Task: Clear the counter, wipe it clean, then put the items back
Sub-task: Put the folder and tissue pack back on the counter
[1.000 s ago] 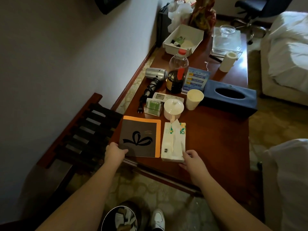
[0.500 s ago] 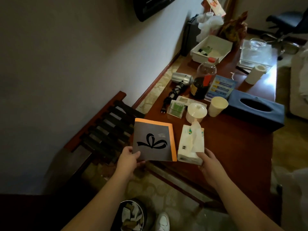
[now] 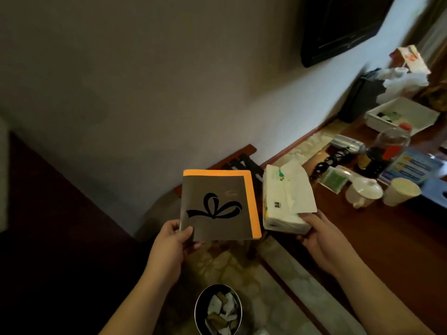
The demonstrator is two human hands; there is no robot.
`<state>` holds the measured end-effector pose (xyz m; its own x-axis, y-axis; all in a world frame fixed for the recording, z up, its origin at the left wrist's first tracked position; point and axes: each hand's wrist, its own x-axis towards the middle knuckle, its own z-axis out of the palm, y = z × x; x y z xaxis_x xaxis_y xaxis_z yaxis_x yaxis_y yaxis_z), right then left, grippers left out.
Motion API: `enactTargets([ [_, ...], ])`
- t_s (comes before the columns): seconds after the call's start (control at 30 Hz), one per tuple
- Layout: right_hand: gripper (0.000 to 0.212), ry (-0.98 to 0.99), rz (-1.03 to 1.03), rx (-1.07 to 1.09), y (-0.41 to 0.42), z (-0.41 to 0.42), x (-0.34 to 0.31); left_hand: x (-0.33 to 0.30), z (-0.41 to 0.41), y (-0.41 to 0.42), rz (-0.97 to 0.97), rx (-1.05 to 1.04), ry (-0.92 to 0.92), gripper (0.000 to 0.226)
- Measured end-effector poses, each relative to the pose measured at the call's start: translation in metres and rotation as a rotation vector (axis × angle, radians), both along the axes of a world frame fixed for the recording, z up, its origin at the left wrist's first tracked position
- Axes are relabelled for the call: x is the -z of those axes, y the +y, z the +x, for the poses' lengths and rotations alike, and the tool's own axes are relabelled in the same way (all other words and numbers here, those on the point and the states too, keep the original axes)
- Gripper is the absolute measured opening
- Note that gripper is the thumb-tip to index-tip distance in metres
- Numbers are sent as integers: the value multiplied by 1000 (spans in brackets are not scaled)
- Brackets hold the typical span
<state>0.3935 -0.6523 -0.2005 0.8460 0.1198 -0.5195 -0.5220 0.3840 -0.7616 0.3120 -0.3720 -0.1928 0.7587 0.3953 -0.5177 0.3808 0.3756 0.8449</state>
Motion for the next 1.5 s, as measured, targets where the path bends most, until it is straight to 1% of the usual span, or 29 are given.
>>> enactTargets([
  [0.1, 50, -40, 19, -96, 45, -20, -18, -22, -53, 37, 8, -68, -55, 14],
  [0.17, 48, -66, 46, -158, 74, -38, -33, -35, -90, 59, 25, -127, -87, 17],
  [0.27, 35, -111, 69, -276, 119, -71, -60, -50, -146, 90, 45, -216, -136, 17],
  [0.4, 26, -134, 28, -423, 175, -118, -92, -66, -222, 129, 36, -340, -197, 20],
  [0.47, 21, -155, 44, -476, 203, -141, -103, -73, -258, 146, 41, -398, -225, 19],
  [0.6, 21, -202, 84, -567, 263, -182, -113, -88, -329, 178, 74, -523, -256, 17],
  [0.73, 20, -280, 75, -705, 322, -224, -127, -102, -396, 208, 105, -646, -268, 17],
  [0.87, 23, -290, 189, -873, 375, -258, -145, -120, -449, 233, 139, -745, -274, 16],
  [0.93, 28, -288, 241, -940, 402, -273, -155, -129, -471, 244, 158, -786, -274, 16],
  [0.97, 26, -290, 252, -974, 414, -281, -161, -134, -480, 251, 171, -806, -274, 15],
  [1.03, 13, -327, 248, -1022, 437, -293, -173, -143, -496, 264, 196, -849, -277, 15],
  [1.13, 15, -434, 208, -1090, 474, -305, -187, -155, -516, 288, 236, -904, -277, 19],
  [1.2, 10, -463, 208, -1134, 499, -309, -193, -161, -525, 306, 255, -940, -278, 24],
  [1.33, 16, -469, 188, -1196, 553, -314, -202, -172, -533, 345, 297, -991, -261, 27],
  [1.5, 10, -448, 149, -1285, 630, -314, -214, -188, -531, 403, 337, -1060, -226, 21],
])
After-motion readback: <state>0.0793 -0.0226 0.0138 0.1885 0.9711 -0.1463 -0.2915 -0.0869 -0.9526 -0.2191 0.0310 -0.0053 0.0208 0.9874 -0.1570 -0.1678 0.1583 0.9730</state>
